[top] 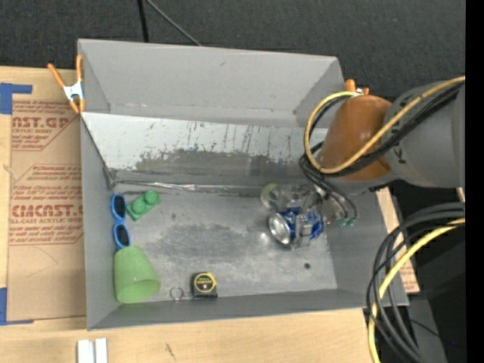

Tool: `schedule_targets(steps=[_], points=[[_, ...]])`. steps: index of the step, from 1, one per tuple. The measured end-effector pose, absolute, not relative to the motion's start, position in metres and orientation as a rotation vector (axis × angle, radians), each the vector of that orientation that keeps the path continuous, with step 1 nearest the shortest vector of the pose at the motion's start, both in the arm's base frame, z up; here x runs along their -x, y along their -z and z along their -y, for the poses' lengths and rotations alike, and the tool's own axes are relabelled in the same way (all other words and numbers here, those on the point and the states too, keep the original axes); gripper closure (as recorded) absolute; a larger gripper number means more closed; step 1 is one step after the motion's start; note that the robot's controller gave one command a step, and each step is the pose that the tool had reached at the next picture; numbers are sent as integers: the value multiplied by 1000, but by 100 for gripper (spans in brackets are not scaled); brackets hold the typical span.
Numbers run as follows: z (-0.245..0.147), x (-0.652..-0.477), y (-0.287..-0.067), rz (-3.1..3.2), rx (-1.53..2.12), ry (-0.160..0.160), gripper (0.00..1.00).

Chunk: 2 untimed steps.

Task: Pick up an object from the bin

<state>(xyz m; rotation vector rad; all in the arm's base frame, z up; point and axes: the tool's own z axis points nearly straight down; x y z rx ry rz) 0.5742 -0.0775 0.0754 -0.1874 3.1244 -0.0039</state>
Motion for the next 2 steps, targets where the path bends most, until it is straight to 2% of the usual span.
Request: schedule_targets(steps=[1, 2], points=[[55, -556, -176, -3131, 55, -1, 100], [-23, -533, -401, -3118, 255, 0, 100]])
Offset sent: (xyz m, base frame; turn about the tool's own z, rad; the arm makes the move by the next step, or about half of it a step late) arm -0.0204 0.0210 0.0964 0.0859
